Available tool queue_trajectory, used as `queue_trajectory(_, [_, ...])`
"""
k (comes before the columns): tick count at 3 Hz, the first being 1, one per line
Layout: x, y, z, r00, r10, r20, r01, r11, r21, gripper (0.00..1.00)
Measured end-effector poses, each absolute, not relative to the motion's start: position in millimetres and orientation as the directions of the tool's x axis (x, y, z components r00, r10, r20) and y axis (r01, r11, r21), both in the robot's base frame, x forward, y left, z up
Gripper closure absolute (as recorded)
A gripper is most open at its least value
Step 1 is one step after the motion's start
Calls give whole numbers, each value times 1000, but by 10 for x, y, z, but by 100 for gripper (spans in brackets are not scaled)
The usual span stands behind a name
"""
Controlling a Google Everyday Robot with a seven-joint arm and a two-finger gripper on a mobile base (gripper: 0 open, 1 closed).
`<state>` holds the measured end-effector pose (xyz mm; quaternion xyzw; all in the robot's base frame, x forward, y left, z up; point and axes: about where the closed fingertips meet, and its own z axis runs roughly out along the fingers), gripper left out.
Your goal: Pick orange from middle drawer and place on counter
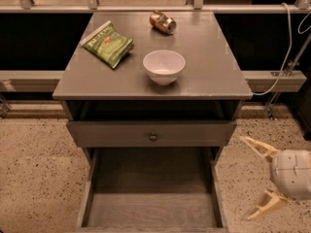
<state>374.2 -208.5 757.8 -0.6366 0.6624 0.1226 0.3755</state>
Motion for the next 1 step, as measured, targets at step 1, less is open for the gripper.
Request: queue_trajectory(1, [3742,-2084,7578,93,-751,-653,-935,159,-316,0])
